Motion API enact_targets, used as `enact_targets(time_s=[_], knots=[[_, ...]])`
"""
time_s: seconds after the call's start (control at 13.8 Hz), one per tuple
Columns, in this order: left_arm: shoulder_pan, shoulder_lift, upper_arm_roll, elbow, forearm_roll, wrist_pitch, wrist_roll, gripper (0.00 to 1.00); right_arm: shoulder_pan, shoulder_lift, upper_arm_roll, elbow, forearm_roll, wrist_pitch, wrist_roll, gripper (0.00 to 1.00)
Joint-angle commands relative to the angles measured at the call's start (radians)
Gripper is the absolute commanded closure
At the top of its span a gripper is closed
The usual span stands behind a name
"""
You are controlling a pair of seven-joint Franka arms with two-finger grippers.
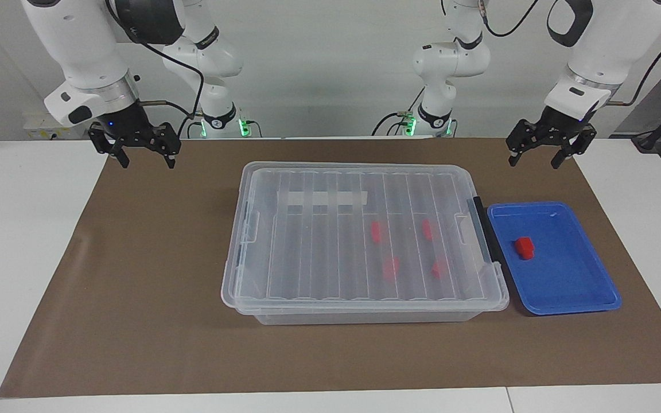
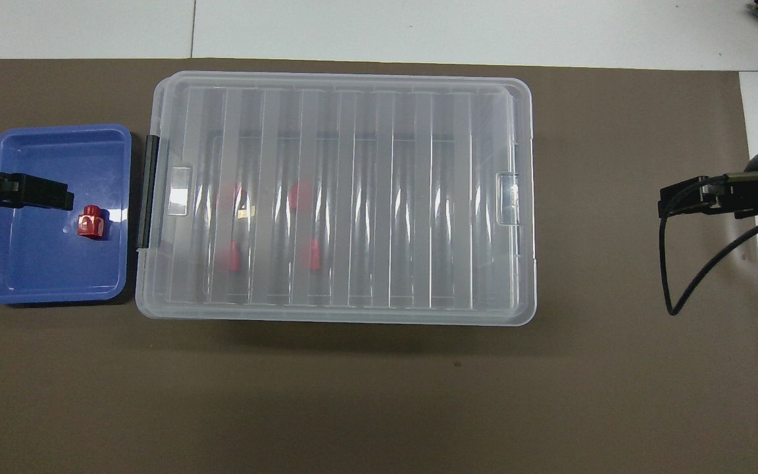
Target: Place red block in blue tray from box
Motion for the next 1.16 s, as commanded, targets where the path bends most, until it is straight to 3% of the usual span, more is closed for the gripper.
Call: enact_targets(time_s=[0.0, 0.58, 1.08], knots=[[0.001, -0.014, -0.003, -0.007, 0.011, -0.005, 0.002, 0.00, -0.002, -0.009, 0.006, -0.017, 0.002, -0.002, 0.028, 0.00], [-0.008, 0.043, 0.003, 0.019, 0.014, -0.021, 0.000, 0.00, -0.002, -0.012, 0.006, -0.023, 0.012, 0.017, 0.046, 0.00], [-0.013, 0.049, 0.006, 0.042, 0.011, -0.041, 0.002, 0.00, -0.002, -0.012, 0.006, -0.025, 0.019, 0.017, 0.053, 0.00]])
